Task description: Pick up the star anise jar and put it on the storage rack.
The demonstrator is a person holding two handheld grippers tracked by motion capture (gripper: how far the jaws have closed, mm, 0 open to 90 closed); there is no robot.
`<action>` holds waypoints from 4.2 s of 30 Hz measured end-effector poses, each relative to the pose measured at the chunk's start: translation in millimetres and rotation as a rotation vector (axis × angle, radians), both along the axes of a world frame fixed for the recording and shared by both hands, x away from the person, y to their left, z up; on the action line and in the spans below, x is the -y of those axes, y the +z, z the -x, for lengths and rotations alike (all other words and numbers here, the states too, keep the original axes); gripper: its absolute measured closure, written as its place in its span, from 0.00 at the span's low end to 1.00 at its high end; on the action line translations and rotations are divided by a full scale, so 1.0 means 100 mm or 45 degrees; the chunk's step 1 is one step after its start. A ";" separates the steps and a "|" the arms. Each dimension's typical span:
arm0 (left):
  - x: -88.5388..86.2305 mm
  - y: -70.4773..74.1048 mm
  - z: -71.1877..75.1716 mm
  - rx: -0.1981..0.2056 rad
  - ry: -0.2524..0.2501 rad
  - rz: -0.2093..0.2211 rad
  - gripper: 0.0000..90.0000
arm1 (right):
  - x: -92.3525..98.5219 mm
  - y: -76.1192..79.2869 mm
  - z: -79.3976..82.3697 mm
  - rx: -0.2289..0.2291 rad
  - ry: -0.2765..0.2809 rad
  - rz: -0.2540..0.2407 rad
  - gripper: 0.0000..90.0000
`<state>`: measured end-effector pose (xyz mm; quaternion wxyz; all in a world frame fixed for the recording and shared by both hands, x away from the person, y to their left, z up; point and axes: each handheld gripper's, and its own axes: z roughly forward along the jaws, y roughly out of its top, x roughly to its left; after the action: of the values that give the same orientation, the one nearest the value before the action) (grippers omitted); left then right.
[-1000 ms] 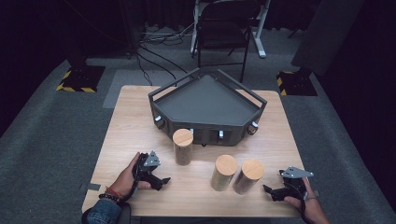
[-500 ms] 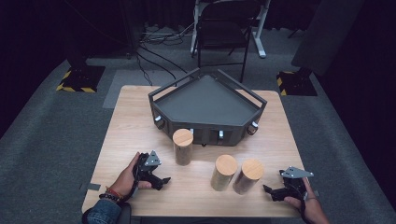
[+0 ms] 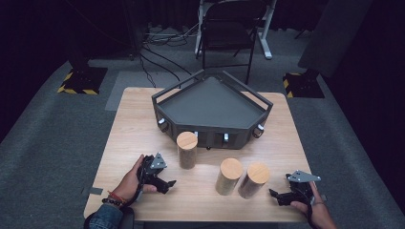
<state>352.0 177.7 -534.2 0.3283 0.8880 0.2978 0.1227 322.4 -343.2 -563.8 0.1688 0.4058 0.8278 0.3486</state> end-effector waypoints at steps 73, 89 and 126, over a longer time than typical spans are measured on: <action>0.42 0.47 -0.43 0.117 -0.069 0.126 0.05 | 0.00 0.00 0.00 -0.001 0.002 -0.001 0.00; 0.54 0.45 -0.51 0.129 -0.054 0.151 0.17 | 0.00 0.00 0.00 -0.001 0.002 -0.001 0.00; 0.53 0.58 -0.47 0.181 -0.059 0.197 0.27 | 0.00 0.00 0.00 -0.003 0.002 -0.002 0.00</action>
<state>398.9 124.7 -475.9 0.4188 0.8556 0.2618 0.1547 322.0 -343.4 -563.8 0.1672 0.4058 0.8280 0.3489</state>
